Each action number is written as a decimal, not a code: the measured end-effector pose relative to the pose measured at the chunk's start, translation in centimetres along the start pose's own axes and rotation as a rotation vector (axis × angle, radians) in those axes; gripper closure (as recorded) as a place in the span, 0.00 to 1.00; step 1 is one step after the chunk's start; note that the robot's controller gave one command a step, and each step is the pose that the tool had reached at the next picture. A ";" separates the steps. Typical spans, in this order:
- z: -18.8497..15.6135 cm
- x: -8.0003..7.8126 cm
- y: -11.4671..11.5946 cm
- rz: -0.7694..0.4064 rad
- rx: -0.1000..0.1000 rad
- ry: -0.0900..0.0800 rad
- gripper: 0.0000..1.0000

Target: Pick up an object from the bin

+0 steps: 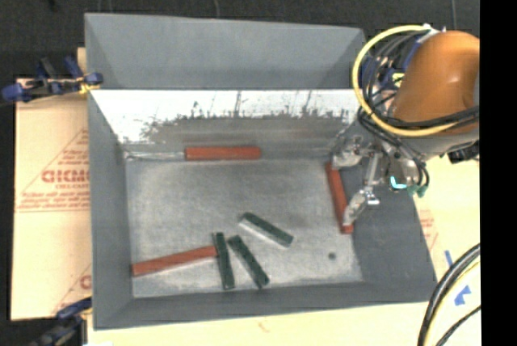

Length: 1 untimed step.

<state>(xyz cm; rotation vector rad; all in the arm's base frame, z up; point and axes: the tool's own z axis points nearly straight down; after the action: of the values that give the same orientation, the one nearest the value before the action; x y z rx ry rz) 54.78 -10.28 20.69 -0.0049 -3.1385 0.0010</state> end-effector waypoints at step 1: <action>-0.4 -0.2 0.0 -0.002 0.001 -0.007 0.00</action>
Offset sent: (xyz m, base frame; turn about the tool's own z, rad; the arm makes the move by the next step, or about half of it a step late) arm 0.0106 0.0841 -0.1369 -0.2608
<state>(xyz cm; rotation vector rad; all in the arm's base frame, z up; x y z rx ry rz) 54.94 -10.26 21.06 -0.0016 -3.1455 0.0028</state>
